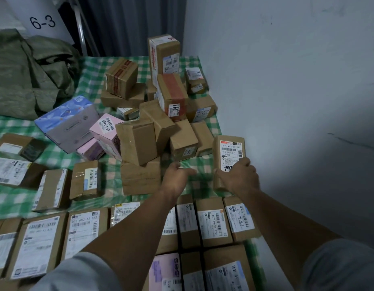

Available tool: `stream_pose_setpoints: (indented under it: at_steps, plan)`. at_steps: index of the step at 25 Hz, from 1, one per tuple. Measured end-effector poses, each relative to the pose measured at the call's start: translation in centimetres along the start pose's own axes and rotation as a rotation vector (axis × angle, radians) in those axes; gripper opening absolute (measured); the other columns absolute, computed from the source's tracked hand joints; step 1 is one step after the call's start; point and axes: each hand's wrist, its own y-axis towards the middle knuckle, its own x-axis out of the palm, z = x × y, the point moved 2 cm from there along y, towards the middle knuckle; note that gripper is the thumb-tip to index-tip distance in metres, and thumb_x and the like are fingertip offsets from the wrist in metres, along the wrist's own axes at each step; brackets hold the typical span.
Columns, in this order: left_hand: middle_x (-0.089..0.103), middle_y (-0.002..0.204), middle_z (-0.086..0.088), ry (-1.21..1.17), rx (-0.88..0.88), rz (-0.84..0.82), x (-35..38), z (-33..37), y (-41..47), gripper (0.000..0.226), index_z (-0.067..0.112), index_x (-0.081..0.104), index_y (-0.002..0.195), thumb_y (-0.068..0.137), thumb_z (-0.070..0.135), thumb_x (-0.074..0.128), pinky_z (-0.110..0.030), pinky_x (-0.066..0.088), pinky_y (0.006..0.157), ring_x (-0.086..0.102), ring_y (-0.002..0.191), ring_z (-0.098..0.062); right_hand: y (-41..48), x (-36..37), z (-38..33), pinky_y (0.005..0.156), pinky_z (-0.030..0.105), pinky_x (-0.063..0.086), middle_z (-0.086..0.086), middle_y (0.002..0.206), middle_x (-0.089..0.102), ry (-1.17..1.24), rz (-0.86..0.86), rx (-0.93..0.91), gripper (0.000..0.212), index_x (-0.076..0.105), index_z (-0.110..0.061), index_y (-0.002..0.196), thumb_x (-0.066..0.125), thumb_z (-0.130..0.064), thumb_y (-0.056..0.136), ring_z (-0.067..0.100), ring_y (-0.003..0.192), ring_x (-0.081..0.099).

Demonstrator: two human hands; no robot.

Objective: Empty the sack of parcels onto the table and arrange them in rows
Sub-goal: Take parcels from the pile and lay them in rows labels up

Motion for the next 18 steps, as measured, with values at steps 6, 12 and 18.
stream_pose_setpoints:
  at_steps: [6,12,18]
  plan:
    - [0.060,0.102,0.003,-0.032,-0.009,-0.001,0.3,-1.0,1.5,0.033,0.019,0.051,0.116,0.089,0.010,0.068,-0.033,0.045,0.083,0.057,0.095,-0.018,0.8,2.5,0.3,0.097,0.046,0.047,0.028,0.137,0.043,-0.016,-0.034,-0.001,0.110,0.016,0.000,0.150,0.072,-0.062,0.079,0.042,0.121,0.048]
    - [0.061,0.106,0.001,-0.030,-0.051,0.020,0.3,-2.0,2.4,0.032,0.019,0.053,0.117,0.090,0.010,0.068,-0.029,0.043,0.071,0.057,0.095,-0.017,0.8,3.5,1.0,0.096,0.045,0.047,0.026,0.140,0.038,-0.029,-0.071,-0.004,0.107,0.012,0.002,0.153,0.068,-0.058,0.084,0.041,0.125,0.044]
    - [0.062,0.110,-0.001,-0.018,-0.073,0.032,-0.7,-2.3,2.5,0.047,0.010,0.050,0.134,0.090,0.008,0.067,-0.028,0.043,0.066,0.058,0.095,-0.016,0.3,3.5,0.5,0.099,0.046,0.045,0.023,0.140,0.039,-0.119,-0.045,-0.048,0.089,0.027,0.001,0.148,0.056,-0.059,0.089,0.038,0.125,0.042]
